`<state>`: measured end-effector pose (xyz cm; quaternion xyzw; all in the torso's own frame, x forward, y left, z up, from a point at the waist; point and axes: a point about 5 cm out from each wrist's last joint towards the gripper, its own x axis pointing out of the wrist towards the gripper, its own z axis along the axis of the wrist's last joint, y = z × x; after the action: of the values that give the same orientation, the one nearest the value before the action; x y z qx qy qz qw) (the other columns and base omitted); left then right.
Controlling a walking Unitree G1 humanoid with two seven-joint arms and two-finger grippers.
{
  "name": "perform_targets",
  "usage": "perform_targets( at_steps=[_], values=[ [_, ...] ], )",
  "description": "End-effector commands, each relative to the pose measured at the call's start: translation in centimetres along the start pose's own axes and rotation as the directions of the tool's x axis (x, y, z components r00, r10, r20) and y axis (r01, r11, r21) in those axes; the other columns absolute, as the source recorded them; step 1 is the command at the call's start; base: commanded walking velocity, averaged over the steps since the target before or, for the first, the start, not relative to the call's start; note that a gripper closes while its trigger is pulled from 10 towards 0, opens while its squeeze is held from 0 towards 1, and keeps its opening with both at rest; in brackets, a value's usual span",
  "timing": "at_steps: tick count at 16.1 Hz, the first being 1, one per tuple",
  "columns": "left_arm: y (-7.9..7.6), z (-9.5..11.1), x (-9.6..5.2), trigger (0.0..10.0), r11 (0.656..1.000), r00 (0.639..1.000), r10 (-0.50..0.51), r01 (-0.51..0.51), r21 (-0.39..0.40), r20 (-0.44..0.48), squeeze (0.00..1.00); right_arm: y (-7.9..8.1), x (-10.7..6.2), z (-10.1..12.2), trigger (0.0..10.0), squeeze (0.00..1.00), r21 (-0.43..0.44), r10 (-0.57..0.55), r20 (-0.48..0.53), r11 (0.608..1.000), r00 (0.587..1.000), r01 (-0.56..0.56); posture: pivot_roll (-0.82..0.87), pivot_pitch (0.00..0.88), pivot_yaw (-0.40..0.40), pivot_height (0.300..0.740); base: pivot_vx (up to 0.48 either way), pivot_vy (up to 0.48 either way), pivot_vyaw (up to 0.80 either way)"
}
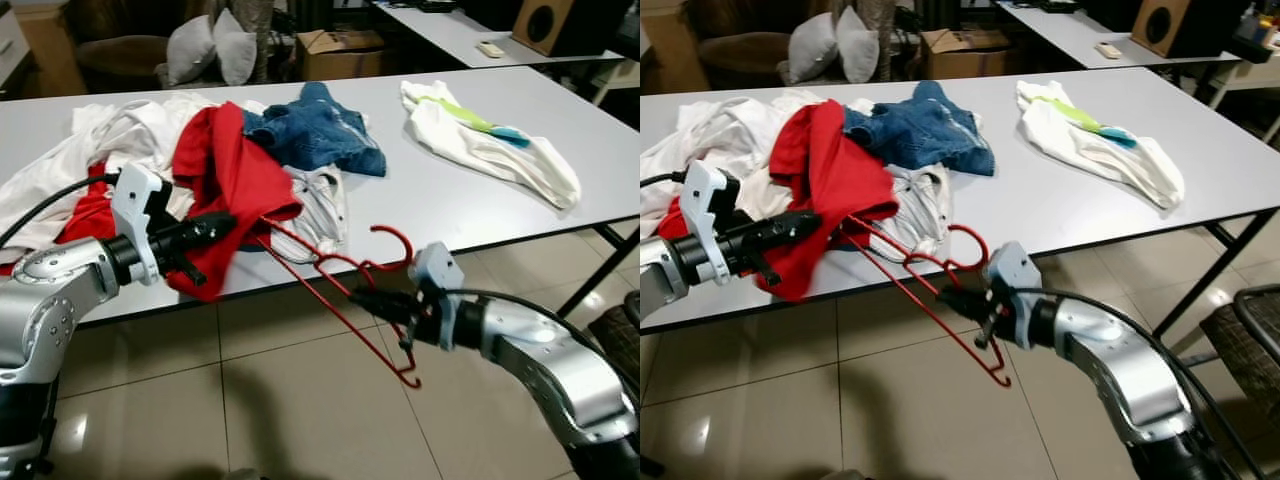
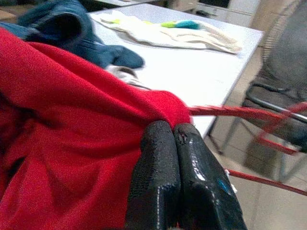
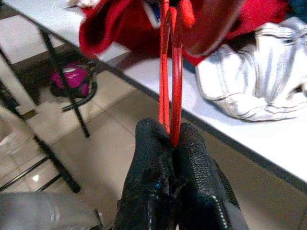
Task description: Hang hanger
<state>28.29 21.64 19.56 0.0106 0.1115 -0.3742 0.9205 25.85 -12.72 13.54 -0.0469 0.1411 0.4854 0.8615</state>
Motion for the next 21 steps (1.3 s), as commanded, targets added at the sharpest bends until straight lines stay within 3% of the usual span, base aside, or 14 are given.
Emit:
perform_targets(
  at_steps=[1, 3, 5, 8, 11, 13, 15, 21],
  values=[
    [-0.7, -0.2, 0.2, 0.0, 0.999, 0.999, -0.038, 0.038, -0.001, -0.022, 0.00, -0.6, 0.5, 0.6, 10.0, 0.00, 0.004, -0.032, 0.034, 0.999, 0.999, 0.032, -0.07, 0.000, -0.003, 0.740, 0.000, 0.000, 0.00],
    [-0.4, -0.3, 0.3, 0.0, 1.000, 1.000, 0.003, -0.002, 0.007, -0.030, 0.00, -0.8, 1.3, 0.6, 10.0, 0.00, 0.050, -0.033, 0.047, 0.998, 0.998, 0.030, -0.07, 0.000, -0.004, 0.740, 0.000, 0.000, 0.00],
    [0.3, 0.2, 0.3, 0.0, 0.997, 0.997, 0.080, -0.080, 0.008, -0.004, 0.00, -1.1, 1.8, -1.0, 10.0, 0.00, 0.092, -0.041, -0.038, 0.995, 0.998, 0.044, -0.07, 0.000, -0.009, 0.740, 0.000, 0.000, 0.00],
    [1.4, 1.0, 0.1, 0.0, 0.983, 0.982, 0.182, -0.182, 0.001, 0.048, 0.00, -1.1, 1.1, -2.7, 10.0, 0.00, 0.109, -0.037, -0.107, 0.993, 0.994, 0.048, -0.06, 0.000, -0.012, 0.740, 0.000, 0.000, 0.00],
    [2.4, 1.3, -0.1, 0.0, 0.961, 0.959, 0.275, -0.276, -0.001, 0.073, 0.00, -1.1, 0.2, -1.9, 10.0, 0.00, 0.097, -0.015, -0.055, 0.995, 0.998, 0.020, -0.07, 0.000, -0.008, 0.740, 0.000, 0.000, 0.00],
    [2.2, 1.2, 0.1, 0.0, 0.965, 0.964, 0.260, -0.260, 0.007, 0.061, 0.00, -1.4, -0.4, -0.8, 10.0, 0.00, 0.098, -0.022, 0.015, 0.995, 1.000, 0.020, -0.07, 0.000, -0.007, 0.740, 0.000, 0.000, 0.00],
    [2.0, 1.3, 0.3, 0.0, 0.968, 0.966, 0.250, -0.251, 0.006, 0.065, 0.00, -1.5, -0.5, 0.4, 10.0, 0.00, 0.160, -0.019, 0.100, 0.987, 0.995, 0.003, -0.07, 0.000, -0.007, 0.740, 0.000, 0.000, 0.00],
    [0.7, 4.3, 1.1, 0.0, 0.986, 0.957, 0.164, -0.153, -0.065, 0.241, 0.00, -1.1, 1.3, 0.3, 10.0, 0.00, 0.163, 0.061, 0.087, 0.984, 0.994, -0.075, -0.06, 0.000, -0.020, 0.740, 0.000, 0.000, 0.00]
  ],
)
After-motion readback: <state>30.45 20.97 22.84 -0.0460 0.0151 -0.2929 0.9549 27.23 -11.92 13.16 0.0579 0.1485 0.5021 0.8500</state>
